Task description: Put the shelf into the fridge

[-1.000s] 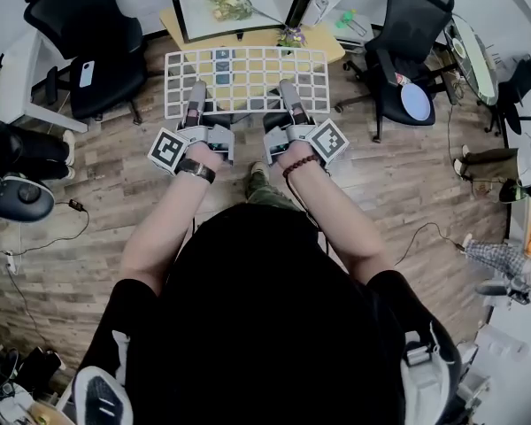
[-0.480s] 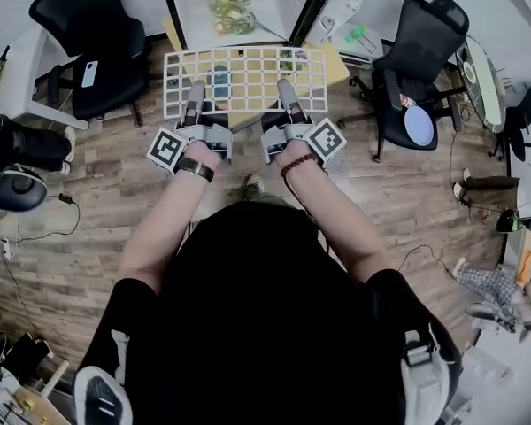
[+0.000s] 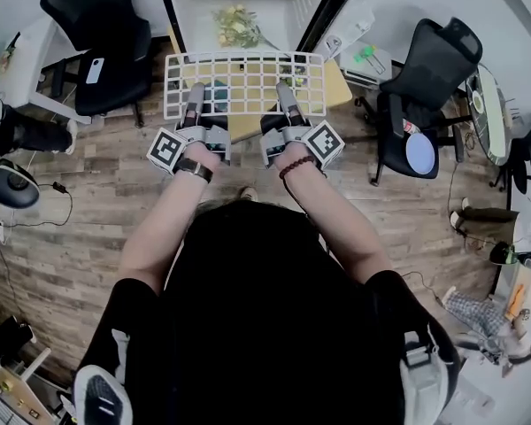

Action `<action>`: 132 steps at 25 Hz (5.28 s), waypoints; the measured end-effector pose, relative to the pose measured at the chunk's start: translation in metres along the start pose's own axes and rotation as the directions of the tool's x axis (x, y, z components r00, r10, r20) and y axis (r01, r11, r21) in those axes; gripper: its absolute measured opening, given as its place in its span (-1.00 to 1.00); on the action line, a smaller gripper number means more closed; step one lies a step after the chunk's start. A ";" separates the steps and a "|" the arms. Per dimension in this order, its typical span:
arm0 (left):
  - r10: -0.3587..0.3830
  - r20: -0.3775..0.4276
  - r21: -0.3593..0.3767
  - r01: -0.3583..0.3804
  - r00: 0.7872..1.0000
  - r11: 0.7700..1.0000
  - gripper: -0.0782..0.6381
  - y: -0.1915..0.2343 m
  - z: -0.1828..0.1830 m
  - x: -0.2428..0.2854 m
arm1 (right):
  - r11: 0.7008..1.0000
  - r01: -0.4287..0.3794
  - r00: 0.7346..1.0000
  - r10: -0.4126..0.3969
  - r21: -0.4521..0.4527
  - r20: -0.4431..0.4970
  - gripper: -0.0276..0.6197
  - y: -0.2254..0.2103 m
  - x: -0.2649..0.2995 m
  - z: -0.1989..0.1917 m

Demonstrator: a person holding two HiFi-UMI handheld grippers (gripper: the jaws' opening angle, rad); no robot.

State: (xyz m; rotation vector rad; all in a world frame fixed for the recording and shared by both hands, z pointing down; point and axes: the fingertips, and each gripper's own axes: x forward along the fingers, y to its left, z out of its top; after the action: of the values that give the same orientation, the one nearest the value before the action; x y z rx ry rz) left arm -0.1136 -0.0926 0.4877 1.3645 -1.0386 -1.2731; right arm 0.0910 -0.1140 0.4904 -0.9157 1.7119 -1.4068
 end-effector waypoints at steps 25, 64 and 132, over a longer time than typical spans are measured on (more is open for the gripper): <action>0.003 -0.013 -0.006 -0.003 1.000 1.000 -0.68 0.010 0.005 0.059 | 1.000 0.000 1.000 0.000 0.018 0.017 -0.77 -0.009 0.050 0.028; 0.053 -0.069 -0.072 -0.058 0.996 0.996 -0.68 0.050 0.029 0.139 | 0.998 0.068 0.994 -0.069 0.016 0.087 -0.77 -0.035 0.121 0.049; 0.106 -0.057 -0.060 -0.109 0.993 0.992 -0.67 0.062 0.041 0.181 | 0.993 0.078 0.993 -0.086 0.094 0.084 -0.79 -0.054 0.176 0.071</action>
State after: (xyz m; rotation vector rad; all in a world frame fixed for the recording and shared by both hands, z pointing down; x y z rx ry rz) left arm -0.1368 -0.2845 0.5175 1.2710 -1.0129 -1.1746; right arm 0.0720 -0.3080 0.5171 -0.9924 1.5484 -1.4635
